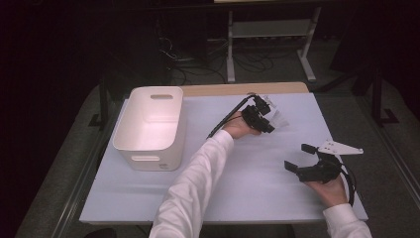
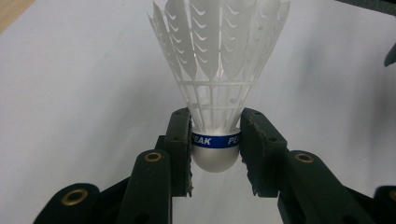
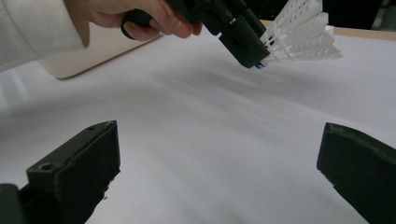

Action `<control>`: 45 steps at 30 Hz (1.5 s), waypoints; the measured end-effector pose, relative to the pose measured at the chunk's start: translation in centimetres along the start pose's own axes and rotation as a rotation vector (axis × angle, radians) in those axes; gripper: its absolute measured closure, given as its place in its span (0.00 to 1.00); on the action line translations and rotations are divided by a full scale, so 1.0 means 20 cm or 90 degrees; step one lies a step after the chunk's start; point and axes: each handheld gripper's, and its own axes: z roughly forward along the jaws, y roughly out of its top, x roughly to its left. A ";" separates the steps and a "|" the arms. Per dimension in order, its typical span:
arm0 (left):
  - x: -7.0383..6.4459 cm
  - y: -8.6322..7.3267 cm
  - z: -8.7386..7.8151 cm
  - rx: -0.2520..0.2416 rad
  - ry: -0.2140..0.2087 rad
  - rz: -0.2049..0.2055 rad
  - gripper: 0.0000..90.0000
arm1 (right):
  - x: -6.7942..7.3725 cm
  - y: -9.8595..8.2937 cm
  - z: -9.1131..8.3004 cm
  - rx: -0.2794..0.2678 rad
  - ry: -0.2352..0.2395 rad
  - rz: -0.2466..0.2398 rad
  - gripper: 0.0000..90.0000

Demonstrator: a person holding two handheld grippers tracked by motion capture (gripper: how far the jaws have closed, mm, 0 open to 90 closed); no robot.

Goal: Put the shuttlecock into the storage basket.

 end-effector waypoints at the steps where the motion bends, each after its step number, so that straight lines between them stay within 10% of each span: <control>1: 0.00 0.00 -0.01 -0.003 -0.001 -0.001 0.72 | 0.00 0.00 0.00 0.000 0.000 0.000 0.00; 45: -0.01 0.06 -0.33 -0.036 0.028 0.011 0.72 | 0.01 0.00 0.01 0.005 0.003 0.001 0.00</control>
